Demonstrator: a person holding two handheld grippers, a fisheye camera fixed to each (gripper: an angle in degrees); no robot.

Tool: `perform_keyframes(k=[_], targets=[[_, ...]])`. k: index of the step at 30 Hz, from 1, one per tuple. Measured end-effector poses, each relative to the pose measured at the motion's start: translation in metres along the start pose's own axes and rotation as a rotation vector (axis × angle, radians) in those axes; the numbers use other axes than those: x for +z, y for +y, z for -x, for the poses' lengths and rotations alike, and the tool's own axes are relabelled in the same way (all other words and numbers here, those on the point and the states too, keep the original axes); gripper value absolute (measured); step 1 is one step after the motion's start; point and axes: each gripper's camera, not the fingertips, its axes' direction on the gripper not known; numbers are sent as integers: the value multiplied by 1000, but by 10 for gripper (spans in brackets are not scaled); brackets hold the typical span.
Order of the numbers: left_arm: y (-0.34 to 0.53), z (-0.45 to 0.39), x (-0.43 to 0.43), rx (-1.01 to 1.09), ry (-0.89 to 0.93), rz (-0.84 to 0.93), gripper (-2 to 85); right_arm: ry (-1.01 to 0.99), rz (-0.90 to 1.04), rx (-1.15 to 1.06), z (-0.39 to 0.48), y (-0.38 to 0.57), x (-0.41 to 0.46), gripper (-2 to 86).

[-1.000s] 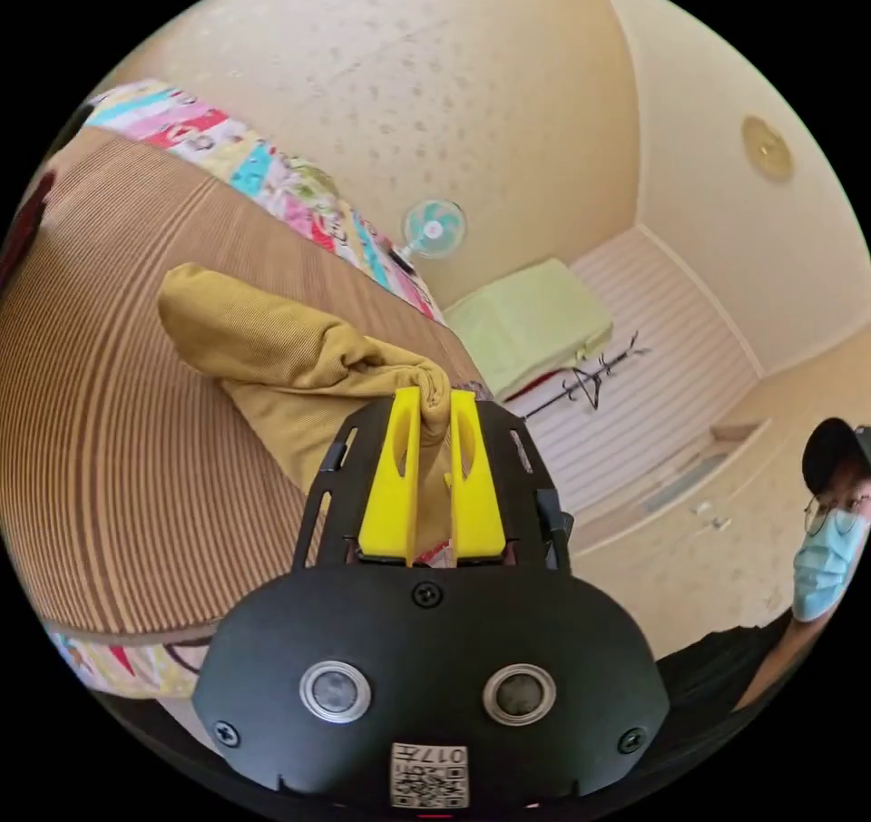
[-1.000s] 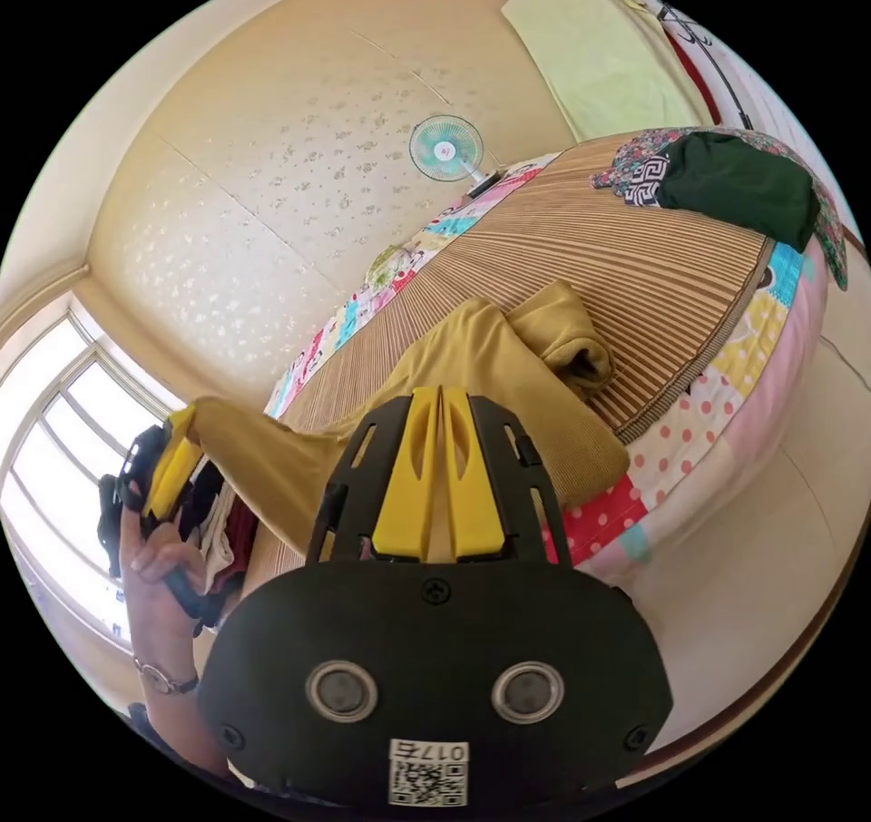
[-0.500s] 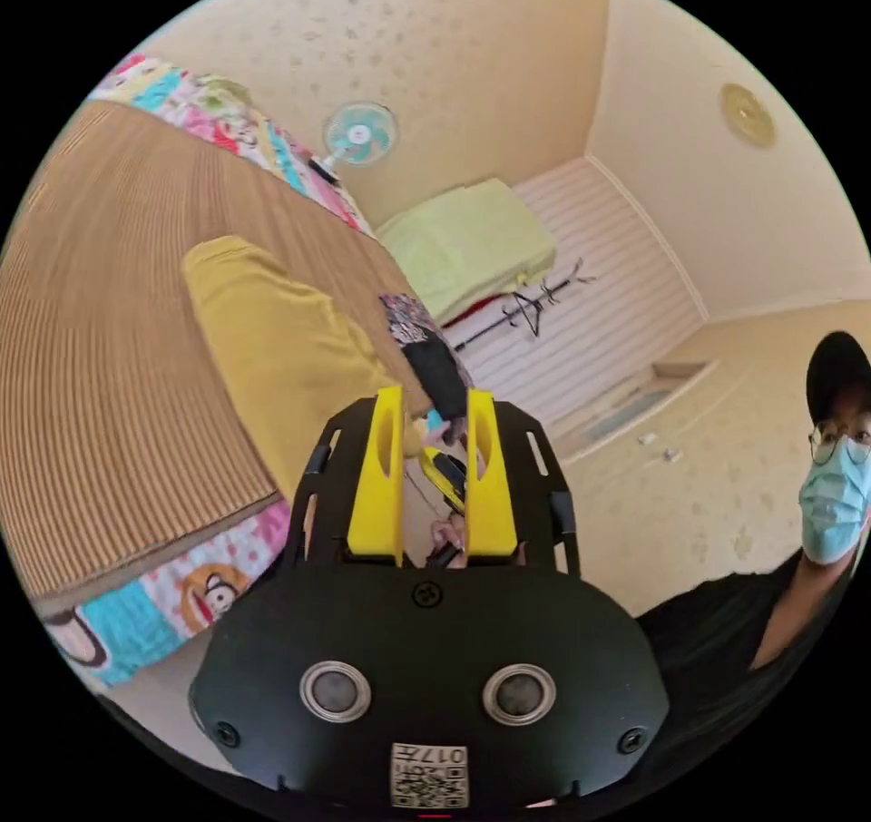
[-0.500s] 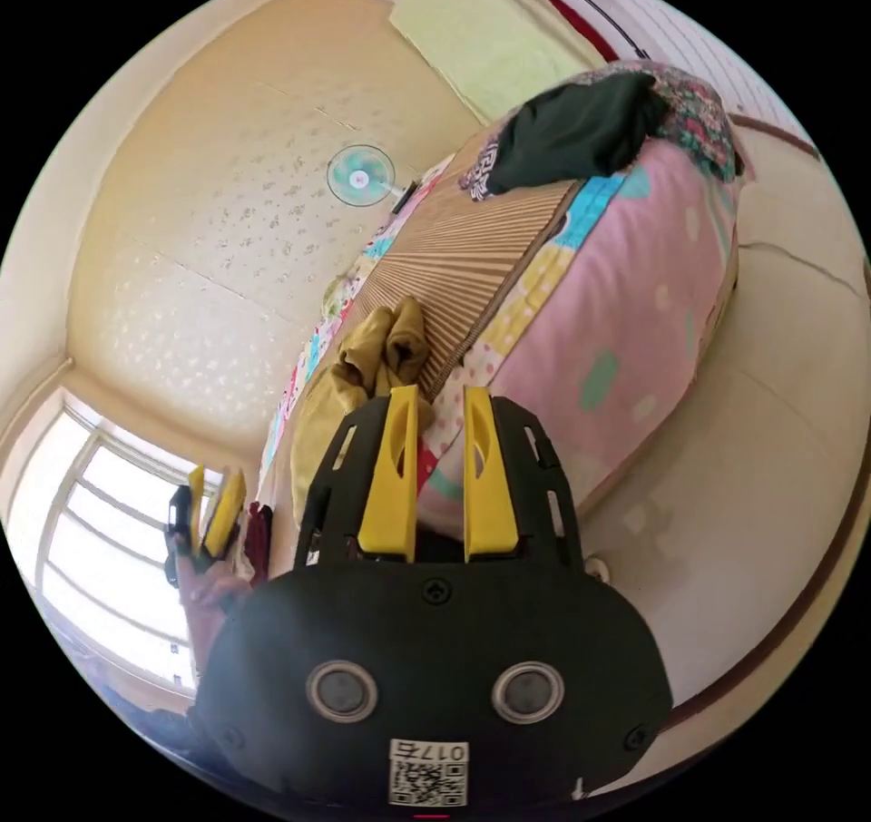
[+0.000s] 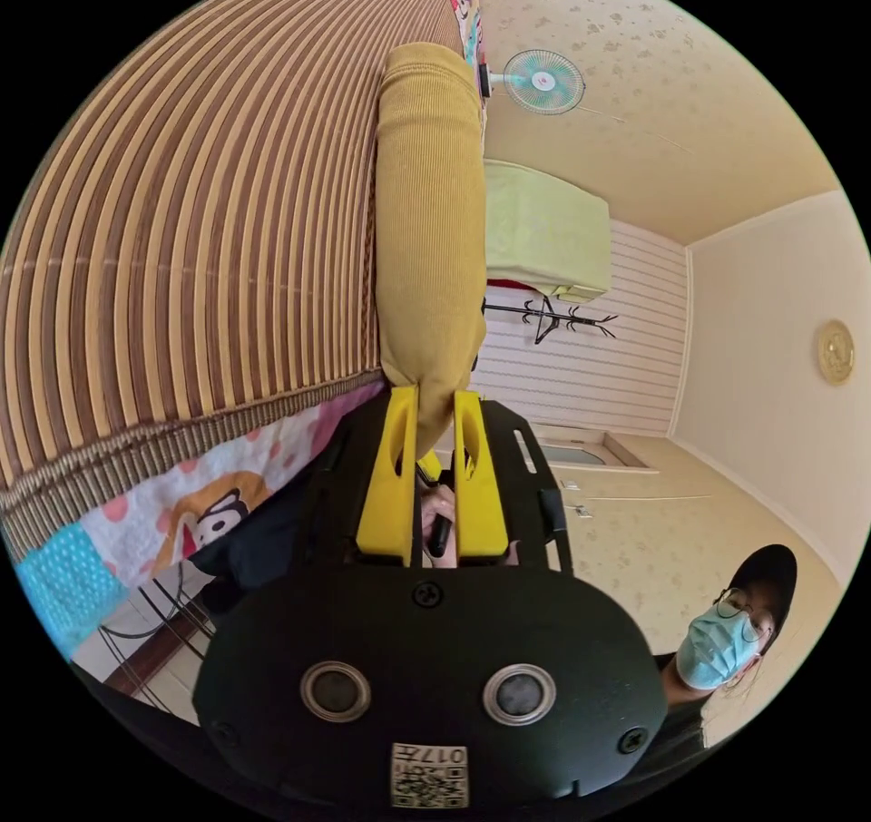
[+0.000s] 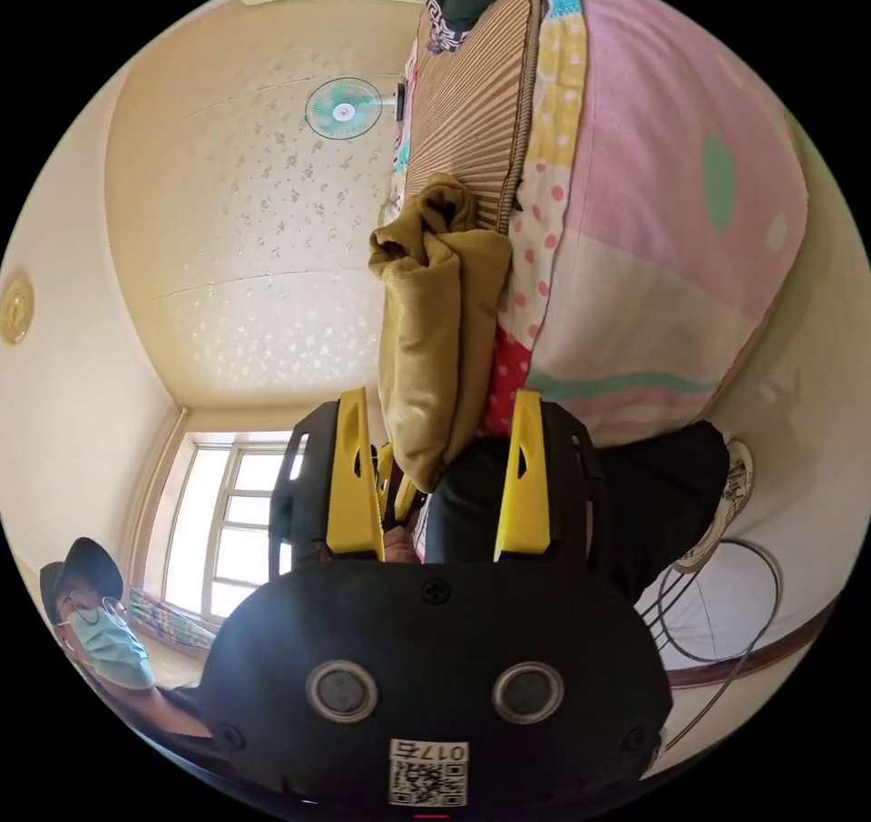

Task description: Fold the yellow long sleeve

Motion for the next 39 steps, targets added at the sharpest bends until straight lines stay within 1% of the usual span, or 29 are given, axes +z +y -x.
perform_keyframes(k=[5, 8, 11, 12, 13, 15, 17, 21, 23, 24, 25, 26, 28, 29, 32, 35, 37, 39], targets=[[8, -4, -19, 25, 31, -28, 86, 4, -7, 86, -6, -31, -14, 192], [18, -6, -39, 28, 28, -104, 103, 55, 8, 61, 9, -43, -22, 198], [28, -15, -56, 63, -48, -166, 119, 62, 8, 41, 19, -48, -35, 205], [31, -19, -59, 73, -115, -178, 129, 31, 4, 45, 18, -49, -42, 204], [32, -21, -57, 72, -179, -171, 138, 12, 0, 49, 16, -49, -46, 202], [34, -19, -49, 72, -223, -142, 143, -45, -15, 78, 6, -50, -61, 193], [38, -13, -40, 68, -212, -121, 140, -81, -13, 95, -4, -51, -72, 187], [43, 7, -15, 33, -101, -67, 139, -133, -29, 105, -19, -47, -99, 182], [45, 9, -5, 38, -100, -55, 130, -117, -38, 98, -22, -46, -111, 184], [46, 9, -2, 35, -121, -63, 107, -107, -41, 97, -24, -45, -117, 187], [47, 9, 0, 37, -93, -54, 72, -104, -38, 97, -25, -45, -120, 188], [48, 9, 1, 42, -62, -49, 68, -104, -24, 96, -28, -45, -124, 194], [59, 4, 1, 52, 54, -45, 57, -127, 6, 82, -31, -44, -126, 205], [63, 1, 0, 58, 66, -40, 56, -158, 17, 67, -32, -43, -127, 209], [89, -24, -4, 130, 78, -1, 53, -242, 50, 21, -27, -39, -123, 201], [124, -54, -11, 232, 77, 47, 54, -310, 138, -9, -15, -32, -107, 155], [158, -77, -31, 328, 12, 29, 60, -340, 196, -58, 0, -18, -98, 130], [186, -90, -54, 397, -20, -7, 72, -367, 269, -184, 31, 8, -80, 114]])
